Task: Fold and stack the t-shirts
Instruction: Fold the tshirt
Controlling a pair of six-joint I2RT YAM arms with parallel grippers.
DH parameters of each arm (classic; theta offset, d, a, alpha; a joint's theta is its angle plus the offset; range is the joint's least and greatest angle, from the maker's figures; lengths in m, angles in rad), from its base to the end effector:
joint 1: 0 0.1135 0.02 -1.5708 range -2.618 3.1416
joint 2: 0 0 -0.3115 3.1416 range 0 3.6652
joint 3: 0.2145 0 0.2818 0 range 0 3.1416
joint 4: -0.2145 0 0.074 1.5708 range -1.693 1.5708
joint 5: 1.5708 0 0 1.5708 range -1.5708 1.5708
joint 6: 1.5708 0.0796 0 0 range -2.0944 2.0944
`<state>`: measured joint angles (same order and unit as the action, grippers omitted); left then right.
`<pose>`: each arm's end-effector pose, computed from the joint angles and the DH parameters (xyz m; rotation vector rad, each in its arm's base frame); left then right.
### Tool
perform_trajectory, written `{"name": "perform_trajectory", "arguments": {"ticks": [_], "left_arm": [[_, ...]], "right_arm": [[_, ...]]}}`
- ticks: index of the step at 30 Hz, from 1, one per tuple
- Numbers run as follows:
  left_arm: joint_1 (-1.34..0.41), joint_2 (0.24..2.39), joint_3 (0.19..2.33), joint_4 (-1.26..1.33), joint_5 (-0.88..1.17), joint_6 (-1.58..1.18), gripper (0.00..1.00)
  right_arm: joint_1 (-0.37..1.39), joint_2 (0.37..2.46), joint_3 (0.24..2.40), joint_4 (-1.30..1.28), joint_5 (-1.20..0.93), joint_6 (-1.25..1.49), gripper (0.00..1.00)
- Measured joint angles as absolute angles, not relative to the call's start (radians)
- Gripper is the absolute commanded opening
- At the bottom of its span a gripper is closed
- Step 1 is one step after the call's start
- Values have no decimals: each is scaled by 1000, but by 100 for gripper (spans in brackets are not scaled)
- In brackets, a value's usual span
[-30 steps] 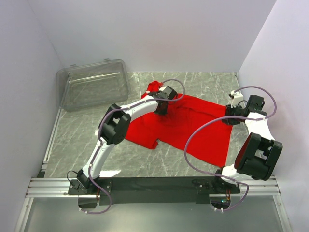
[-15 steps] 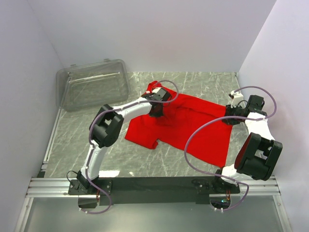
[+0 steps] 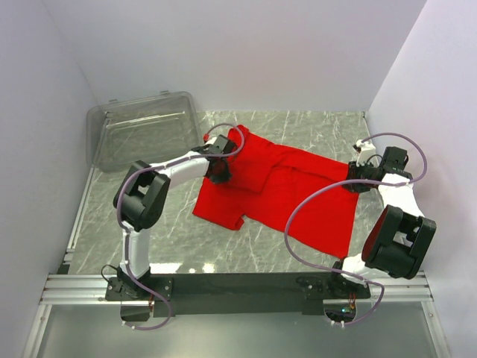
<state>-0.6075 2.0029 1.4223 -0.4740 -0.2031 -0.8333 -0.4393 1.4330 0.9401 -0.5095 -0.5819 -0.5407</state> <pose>0.4103 -0.2657 0.1633 -0.3640 2.5870 -0.2548 0.3117 -0.0981 0.2262 -0.3262 2.3496 0.2995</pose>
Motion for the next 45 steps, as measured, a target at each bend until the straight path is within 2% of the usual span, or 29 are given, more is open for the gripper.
{"name": "perform_trajectory", "arguments": {"ticks": [2,4,11,17,23,29,34,40,45], "left_arm": [[-598,1991,1393,-471,-193,-835,45],[-597,1974,1367,-467,-178,-833,62],[-602,1858,1286,-414,-120,-807,63],[-581,1662,1172,-339,-108,-753,71],[-417,1451,949,-263,-62,-754,72],[-330,1444,852,-207,28,-718,71],[-334,1589,1034,-127,158,-668,67],[-340,1932,1470,-9,344,-675,67],[-373,2189,1777,-21,387,-705,65]], "right_arm": [[-439,1433,938,-509,-585,-541,28],[-439,1433,932,-508,-588,-541,28],[-439,1432,924,-513,-597,-553,29],[-440,1416,925,-633,-670,-739,33],[-426,1370,920,-816,-694,-1003,37],[-351,1297,876,-848,-634,-1076,36],[-297,1276,853,-800,-596,-957,36],[-298,1291,859,-685,-578,-718,35],[-298,1333,896,-590,-526,-510,35]]}}
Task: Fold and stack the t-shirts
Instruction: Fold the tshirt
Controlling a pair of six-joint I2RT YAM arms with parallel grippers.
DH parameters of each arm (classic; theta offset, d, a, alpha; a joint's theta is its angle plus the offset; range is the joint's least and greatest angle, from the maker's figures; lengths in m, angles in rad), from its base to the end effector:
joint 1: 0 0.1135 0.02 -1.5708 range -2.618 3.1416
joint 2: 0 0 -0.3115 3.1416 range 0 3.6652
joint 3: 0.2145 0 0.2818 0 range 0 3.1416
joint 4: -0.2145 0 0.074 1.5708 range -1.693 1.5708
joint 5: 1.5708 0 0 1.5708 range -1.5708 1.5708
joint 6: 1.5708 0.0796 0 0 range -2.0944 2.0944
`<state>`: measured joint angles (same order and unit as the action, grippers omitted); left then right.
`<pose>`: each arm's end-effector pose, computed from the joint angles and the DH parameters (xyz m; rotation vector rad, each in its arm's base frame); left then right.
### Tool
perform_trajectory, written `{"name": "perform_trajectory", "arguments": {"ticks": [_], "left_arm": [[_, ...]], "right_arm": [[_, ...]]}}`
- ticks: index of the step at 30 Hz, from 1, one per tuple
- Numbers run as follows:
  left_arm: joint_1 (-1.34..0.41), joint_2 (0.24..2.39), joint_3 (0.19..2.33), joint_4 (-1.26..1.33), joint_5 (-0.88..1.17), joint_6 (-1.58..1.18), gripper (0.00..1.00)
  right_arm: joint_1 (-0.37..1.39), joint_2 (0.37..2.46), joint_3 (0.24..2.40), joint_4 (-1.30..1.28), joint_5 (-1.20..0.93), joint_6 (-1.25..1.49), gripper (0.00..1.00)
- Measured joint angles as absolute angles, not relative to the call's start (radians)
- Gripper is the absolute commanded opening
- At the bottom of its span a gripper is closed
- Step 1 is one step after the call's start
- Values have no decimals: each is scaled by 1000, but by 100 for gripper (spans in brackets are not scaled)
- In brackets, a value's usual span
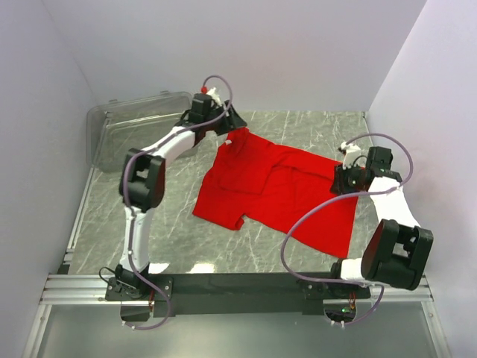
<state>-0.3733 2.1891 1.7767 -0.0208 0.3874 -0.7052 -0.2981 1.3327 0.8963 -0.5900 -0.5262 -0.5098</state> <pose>0.5579 -0.2508 0.2499 -0.0880 2.1358 -1.0533 0.2941 -0.0485 0.2320 -0.4373 2.3912 0.3344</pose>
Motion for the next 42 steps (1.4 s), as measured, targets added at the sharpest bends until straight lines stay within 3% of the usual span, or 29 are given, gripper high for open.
{"name": "perform_trajectory", "arguments": {"ticks": [11,21,33,42], "left_arm": [[-444,2484,2086,-61,284,-727,62],[-446,2503,2104,-76,105,-707,57],[-445,2573,2160,-75,79,-709,50],[-445,2601,2193,-73,74,-722,37]], "right_arm": [[-316,1398,970,-492,-506,-303,35],[-329,1417,970,-481,-509,-276,35],[-336,1456,981,-471,-513,-265,35],[-346,1457,982,-466,-513,-262,35]]}}
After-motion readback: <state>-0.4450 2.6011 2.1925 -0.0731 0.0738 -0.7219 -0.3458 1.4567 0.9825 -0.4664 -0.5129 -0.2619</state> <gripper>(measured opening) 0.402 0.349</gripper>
